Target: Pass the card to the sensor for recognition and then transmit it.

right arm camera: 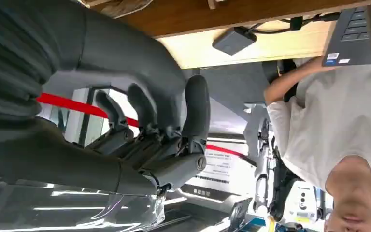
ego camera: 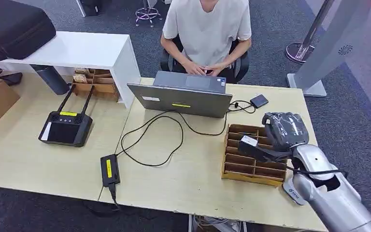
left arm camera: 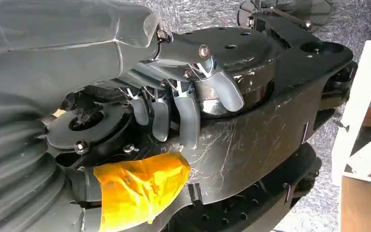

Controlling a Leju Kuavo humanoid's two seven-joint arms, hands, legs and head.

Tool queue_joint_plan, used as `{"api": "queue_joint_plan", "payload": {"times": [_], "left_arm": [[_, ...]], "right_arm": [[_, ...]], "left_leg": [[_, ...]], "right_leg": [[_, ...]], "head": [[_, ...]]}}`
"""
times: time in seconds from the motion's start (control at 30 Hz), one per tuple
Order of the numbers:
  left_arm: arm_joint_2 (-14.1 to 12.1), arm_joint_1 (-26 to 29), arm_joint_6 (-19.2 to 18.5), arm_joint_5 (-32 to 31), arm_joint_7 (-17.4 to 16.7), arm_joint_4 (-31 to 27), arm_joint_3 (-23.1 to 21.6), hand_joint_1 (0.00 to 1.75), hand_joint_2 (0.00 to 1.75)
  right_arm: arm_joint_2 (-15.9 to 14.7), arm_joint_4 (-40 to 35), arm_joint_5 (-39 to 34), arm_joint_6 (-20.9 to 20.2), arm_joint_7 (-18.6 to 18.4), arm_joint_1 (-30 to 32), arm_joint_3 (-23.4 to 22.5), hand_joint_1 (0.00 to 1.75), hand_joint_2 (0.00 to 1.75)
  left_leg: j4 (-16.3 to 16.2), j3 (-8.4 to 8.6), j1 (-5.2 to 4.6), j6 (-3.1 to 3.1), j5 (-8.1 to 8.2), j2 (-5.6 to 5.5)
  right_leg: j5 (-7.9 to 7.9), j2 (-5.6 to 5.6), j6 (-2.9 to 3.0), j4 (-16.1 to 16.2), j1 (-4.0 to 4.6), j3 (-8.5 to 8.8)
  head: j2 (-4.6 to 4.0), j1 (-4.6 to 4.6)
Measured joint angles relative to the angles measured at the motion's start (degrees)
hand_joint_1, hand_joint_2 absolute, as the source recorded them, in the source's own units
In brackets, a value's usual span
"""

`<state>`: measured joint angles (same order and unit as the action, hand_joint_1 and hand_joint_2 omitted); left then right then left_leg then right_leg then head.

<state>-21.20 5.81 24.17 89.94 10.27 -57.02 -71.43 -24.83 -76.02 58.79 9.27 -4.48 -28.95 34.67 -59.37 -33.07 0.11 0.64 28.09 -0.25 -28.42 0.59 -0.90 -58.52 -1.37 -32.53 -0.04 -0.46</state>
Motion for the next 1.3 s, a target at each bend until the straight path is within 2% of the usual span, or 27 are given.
{"api": "queue_joint_plan", "payload": {"times": [0.8, 1.3], "left_arm": [[0.1, 0.1, -0.1, 0.0, -0.2, 0.0, 0.2, 0.0, 1.75], [0.1, 0.1, -0.3, 0.0, -0.5, 0.0, 0.2, 0.0, 1.75]], "right_arm": [[0.0, 0.3, -0.4, -0.7, -0.1, -0.7, 1.1, 0.0, 1.75], [-0.2, 8.3, 1.4, 0.6, -1.5, -1.2, -0.2, 0.0, 1.75]], "left_leg": [[0.0, 0.0, 0.0, 0.0, 0.0, 0.0], [0.0, 0.03, 0.0, 0.0, 0.0, 0.02]], "right_leg": [[0.0, 0.0, 0.0, 0.0, 0.0, -0.01], [0.0, -0.03, 0.0, 0.0, 0.0, 0.0]], "head": [[0.0, 0.0], [0.0, 0.0]]}}
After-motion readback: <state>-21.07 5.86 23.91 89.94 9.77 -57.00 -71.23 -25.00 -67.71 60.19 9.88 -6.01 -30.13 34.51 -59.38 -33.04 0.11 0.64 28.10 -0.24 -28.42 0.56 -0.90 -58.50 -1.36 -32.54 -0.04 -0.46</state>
